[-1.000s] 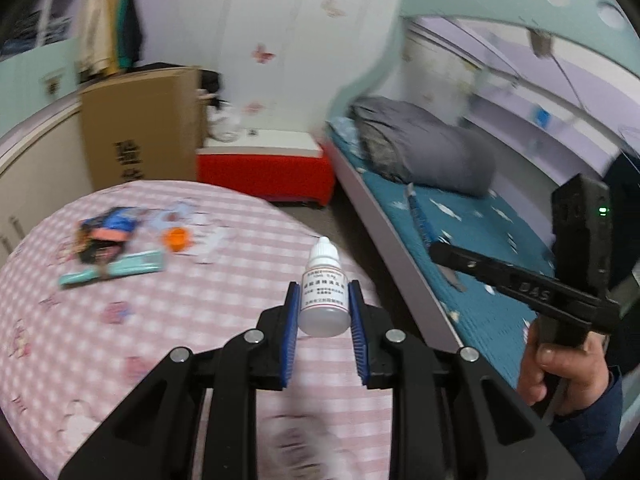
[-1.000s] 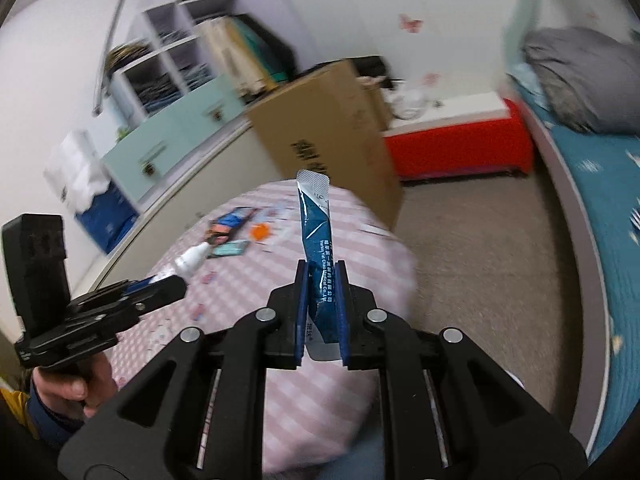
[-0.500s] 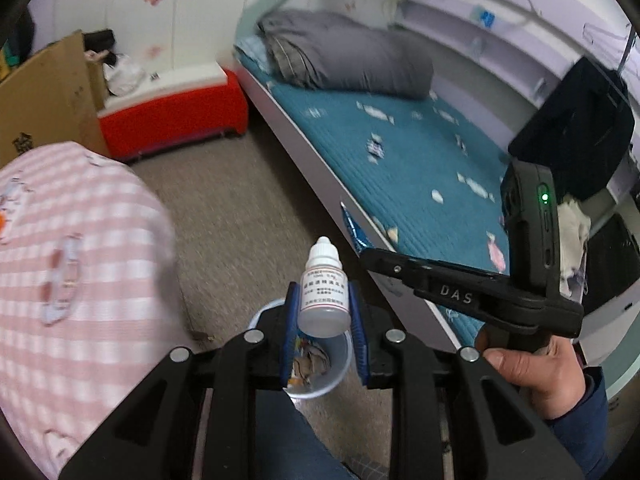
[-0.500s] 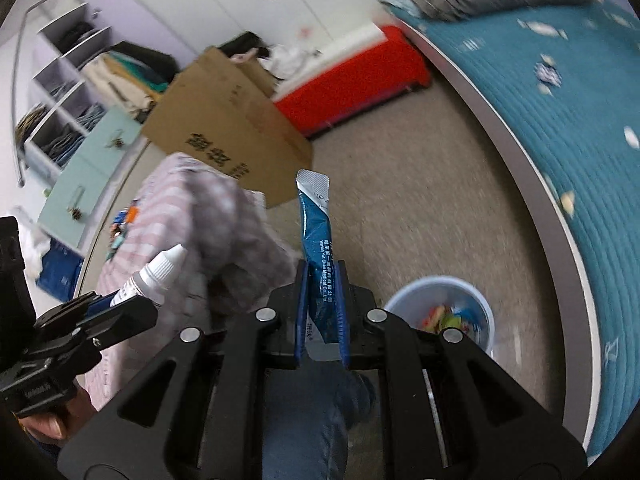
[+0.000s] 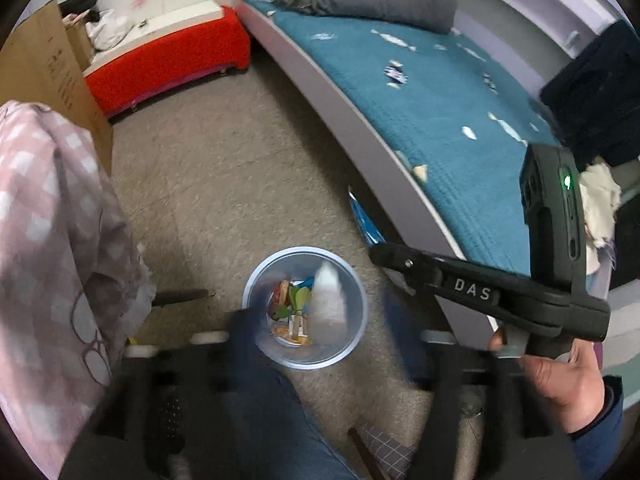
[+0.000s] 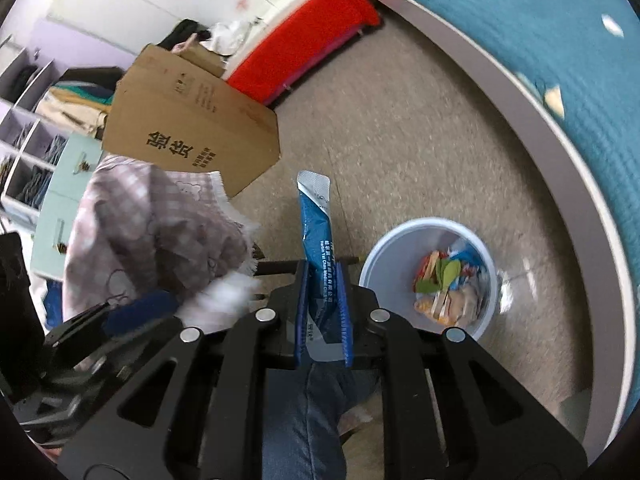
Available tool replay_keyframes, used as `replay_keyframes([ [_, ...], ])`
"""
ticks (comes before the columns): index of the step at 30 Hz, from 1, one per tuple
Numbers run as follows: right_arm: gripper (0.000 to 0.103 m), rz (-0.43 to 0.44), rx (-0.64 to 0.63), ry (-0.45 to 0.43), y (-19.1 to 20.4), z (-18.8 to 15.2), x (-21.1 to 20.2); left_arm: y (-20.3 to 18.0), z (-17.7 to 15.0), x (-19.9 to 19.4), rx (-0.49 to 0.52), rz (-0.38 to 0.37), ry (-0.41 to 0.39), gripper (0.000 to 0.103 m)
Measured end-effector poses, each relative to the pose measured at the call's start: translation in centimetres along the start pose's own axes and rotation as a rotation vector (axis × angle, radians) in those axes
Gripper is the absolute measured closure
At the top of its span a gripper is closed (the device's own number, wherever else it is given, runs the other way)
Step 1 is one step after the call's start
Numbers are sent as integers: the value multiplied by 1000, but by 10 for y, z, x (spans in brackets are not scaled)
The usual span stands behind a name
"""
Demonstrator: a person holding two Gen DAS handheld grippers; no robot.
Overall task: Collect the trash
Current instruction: 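Carry the bottle and blue tube to the bin and release both, then return both tools to the table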
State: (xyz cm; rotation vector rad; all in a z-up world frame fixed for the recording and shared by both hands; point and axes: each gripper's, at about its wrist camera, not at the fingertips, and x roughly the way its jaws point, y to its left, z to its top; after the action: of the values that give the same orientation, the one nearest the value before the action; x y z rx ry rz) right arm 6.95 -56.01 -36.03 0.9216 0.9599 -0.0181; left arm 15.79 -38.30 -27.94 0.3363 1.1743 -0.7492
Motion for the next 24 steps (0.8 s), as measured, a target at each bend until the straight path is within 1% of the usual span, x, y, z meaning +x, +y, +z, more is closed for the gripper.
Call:
replay_keyframes([
  [1, 40, -2, 17, 4, -3, -1, 2, 2, 1, -1, -9, 14, -9, 22],
  [2, 27, -7, 32, 6, -6, -3, 3, 3, 2, -2, -9, 11, -13, 22],
  [4, 26, 0, 48, 4, -9, -5, 4, 3, 2, -2, -9, 20, -9, 22],
  [6, 16, -9, 58, 6, -11, -7, 4, 2, 3, -3, -12, 28, -14, 21],
  [7, 9, -26, 67, 1, -12, -7, 2, 2, 3, -6, -15, 28, -20, 21],
  [8, 6, -37, 76, -8, -14, -7, -1, 1, 3, -9, -17, 29, -24, 21],
  [10, 6, -57, 88, -16, -15, -7, -6, 0, 3, -19, -21, 23, -43, 21],
  [13, 6, -98, 76, -42, -8, -3, -17, -3, 3, -38, -14, 9, -91, 20],
  [15, 6, -103, 61, -65, -1, 0, -26, -4, 3, -53, -12, -2, -126, 20],
  [19, 6, -96, -1, -122, 30, 9, -48, -4, 5, -87, -7, -23, -202, 20],
  [24, 6, -76, -101, -179, 83, 19, -70, 6, 4, -128, -14, -24, -292, 19],
])
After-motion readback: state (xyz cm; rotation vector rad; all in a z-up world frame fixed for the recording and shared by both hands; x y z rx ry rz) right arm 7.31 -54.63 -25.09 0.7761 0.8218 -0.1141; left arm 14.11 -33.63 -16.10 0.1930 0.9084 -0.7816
